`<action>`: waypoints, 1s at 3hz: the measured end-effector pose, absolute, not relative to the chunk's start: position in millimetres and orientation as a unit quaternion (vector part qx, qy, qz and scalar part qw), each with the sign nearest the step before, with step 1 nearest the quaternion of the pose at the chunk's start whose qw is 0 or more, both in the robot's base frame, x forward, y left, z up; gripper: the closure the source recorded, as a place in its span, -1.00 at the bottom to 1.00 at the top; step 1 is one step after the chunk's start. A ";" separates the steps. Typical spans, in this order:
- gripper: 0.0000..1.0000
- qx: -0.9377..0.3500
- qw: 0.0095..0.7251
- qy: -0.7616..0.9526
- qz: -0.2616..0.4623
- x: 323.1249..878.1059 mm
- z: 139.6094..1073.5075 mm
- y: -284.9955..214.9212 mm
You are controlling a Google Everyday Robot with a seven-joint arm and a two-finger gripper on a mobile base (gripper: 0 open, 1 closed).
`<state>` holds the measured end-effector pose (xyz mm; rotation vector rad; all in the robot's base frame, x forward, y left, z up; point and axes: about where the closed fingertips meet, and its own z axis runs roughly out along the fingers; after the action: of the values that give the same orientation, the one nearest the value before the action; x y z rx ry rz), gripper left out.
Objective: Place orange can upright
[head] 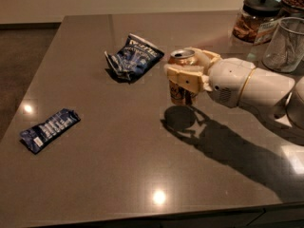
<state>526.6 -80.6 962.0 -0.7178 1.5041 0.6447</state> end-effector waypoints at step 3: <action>1.00 -0.323 0.674 0.618 0.243 523.1 936.2 -72.8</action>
Offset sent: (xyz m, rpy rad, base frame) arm -0.0035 0.0042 -0.0249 0.0048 -0.1677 -0.0261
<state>523.1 -72.8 936.2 -0.7272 1.3902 0.5474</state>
